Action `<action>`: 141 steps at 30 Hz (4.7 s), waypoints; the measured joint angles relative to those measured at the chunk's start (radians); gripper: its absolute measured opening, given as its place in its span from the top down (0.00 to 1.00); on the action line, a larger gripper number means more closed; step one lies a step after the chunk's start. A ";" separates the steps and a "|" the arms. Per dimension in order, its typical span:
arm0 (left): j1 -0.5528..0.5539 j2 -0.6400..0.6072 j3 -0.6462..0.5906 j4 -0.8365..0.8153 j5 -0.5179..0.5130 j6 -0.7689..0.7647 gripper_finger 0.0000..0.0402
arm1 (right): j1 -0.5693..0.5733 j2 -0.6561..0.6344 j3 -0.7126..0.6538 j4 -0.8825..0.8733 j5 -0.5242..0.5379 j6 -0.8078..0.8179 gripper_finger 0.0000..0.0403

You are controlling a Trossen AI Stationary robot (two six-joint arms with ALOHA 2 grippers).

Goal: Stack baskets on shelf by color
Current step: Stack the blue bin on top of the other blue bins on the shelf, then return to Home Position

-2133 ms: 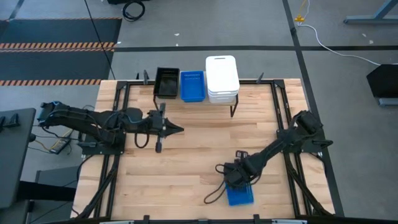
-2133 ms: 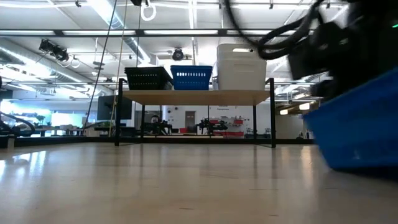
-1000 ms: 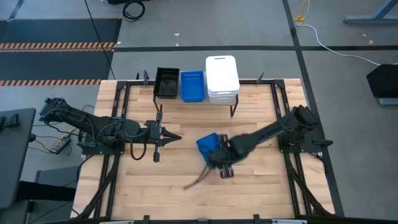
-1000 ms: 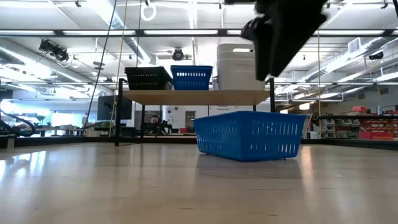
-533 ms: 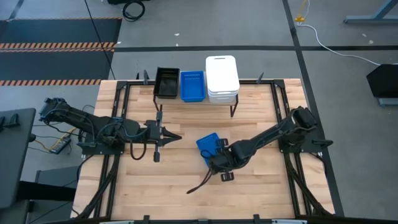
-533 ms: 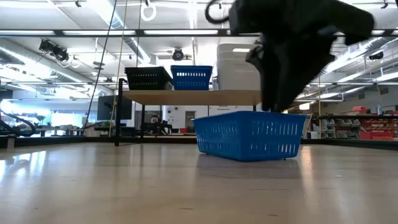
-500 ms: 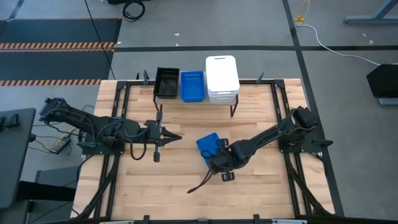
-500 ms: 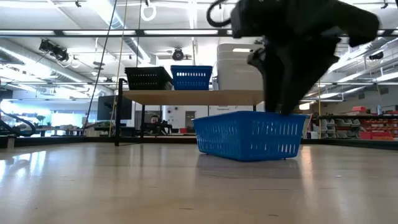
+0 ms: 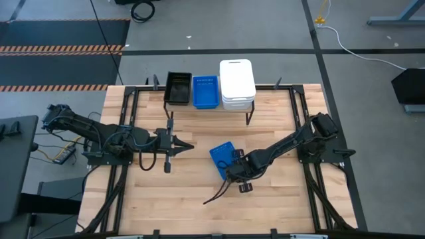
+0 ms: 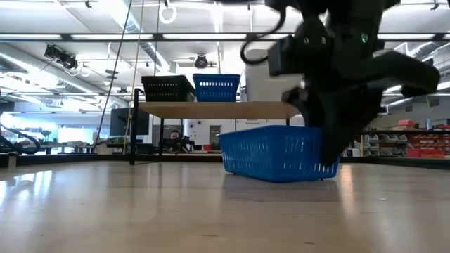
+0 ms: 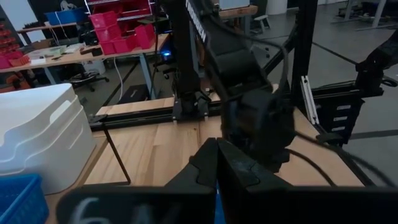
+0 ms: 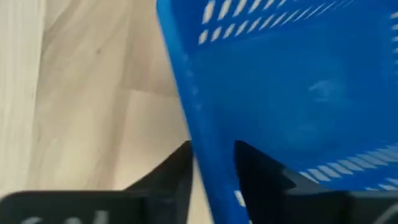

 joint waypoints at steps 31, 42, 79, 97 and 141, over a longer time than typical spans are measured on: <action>-0.033 -0.009 0.002 0.076 0.000 0.076 0.98 | -0.189 -0.001 0.512 -0.123 0.226 -0.438 0.98; -0.072 -0.030 0.001 0.097 -0.002 0.107 0.98 | -0.369 -0.003 0.727 -0.190 0.167 -0.577 0.98; -0.076 -0.042 0.001 0.096 -0.120 0.176 0.98 | -0.622 0.000 0.674 -0.174 -0.047 -0.578 0.87; -0.076 -0.042 0.000 0.096 -0.119 0.174 0.98 | -0.619 0.000 0.673 -0.156 -0.055 -0.567 0.74; 0.078 -0.302 -0.228 0.135 -0.118 0.138 0.98 | -0.488 -0.318 0.536 -0.305 -0.126 -0.146 0.88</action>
